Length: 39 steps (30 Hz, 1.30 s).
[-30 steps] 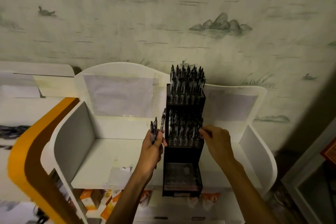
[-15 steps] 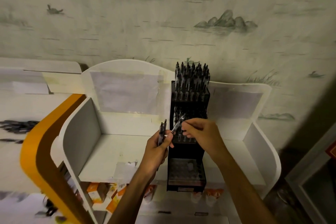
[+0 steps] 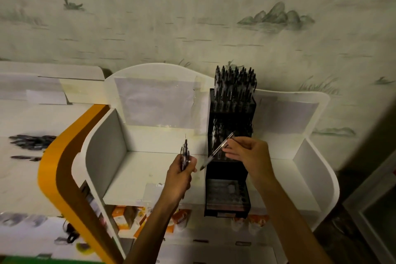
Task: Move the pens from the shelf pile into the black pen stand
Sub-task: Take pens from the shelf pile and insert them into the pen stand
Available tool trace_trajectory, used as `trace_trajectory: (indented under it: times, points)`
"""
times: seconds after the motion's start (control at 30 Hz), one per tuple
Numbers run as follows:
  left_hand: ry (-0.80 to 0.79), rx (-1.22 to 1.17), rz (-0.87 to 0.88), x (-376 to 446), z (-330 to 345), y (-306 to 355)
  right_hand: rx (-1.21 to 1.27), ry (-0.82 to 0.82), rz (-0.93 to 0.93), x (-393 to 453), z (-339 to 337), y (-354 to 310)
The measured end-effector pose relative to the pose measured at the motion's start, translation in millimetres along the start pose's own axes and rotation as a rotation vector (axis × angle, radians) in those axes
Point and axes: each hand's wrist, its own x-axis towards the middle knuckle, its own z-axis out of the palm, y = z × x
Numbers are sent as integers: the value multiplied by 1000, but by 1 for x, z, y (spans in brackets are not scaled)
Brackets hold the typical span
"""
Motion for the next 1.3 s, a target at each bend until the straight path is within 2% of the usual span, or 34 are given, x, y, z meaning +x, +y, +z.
trace_trajectory:
  times: [0.07, 0.2, 0.33, 0.5, 0.67, 0.9, 1.3]
  points:
    - [-17, -8, -27, 3, -6, -5, -90, 39, -54, 0, -3, 6]
    - [-71, -30, -30, 3, -11, -7, -453, 26, -258, -2, -5, 30]
    - [-52, -1, 29, 0, -11, -8, -608, 11, -328, -3, -1, 57]
    - [8, 57, 54, 1, -12, -14, -673, 22, -325, 0, 5, 83]
    - [-9, 23, 44, 5, -14, -19, -732, 1, -288, 2, 9, 102]
    - [9, 160, 174, 4, -13, -22, -763, -2, -276, 3, 15, 110]
    - [-91, 112, 181, 3, -5, -24, -880, -51, -95, -6, 15, 120]
